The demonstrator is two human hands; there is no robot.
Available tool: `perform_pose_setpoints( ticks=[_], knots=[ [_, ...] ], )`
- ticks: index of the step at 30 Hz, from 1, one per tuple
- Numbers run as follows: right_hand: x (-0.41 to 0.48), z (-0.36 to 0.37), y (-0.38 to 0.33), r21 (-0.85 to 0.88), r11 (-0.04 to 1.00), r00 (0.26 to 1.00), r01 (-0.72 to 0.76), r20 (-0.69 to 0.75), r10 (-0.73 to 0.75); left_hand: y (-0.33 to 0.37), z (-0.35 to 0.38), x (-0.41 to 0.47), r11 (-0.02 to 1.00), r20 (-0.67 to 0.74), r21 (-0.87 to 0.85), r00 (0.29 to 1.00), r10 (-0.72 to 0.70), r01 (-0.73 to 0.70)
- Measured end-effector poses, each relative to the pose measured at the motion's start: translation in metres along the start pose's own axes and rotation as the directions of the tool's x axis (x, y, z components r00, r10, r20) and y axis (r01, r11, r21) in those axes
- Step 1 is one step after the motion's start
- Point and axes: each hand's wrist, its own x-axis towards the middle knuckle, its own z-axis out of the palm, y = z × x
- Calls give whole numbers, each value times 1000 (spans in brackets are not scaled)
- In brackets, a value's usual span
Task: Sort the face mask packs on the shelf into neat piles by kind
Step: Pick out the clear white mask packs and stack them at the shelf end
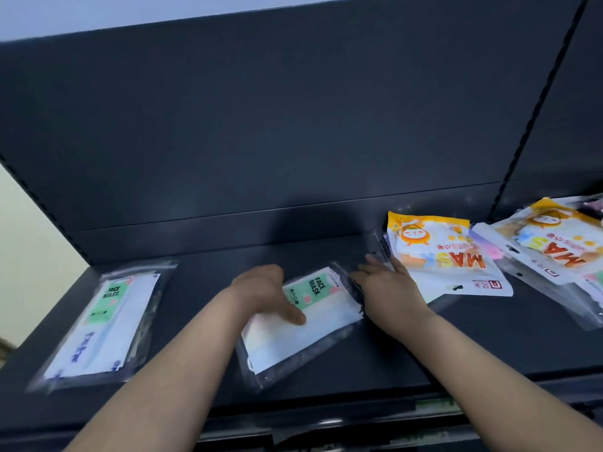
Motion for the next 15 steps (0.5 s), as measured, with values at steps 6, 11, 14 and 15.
perform_pose_setpoints(
  ticks=[6,11,14,15],
  knots=[
    [-25,-15,15,-12,982,954,-188,-241,179,5,-16,2,900,-167,-410,983,81,-144],
    [-56,-24,36,-104,925,930,-366,-46,363,35,-13,10,808,-322,-556,947,3,-192],
    [-62,-27,32,6,919,919,-394,18,394,44,-8,13,780,-393,-589,918,-49,-211],
    [-60,-27,28,39,920,921,-389,27,388,44,-7,13,772,-404,-599,913,-61,-213]
  ],
)
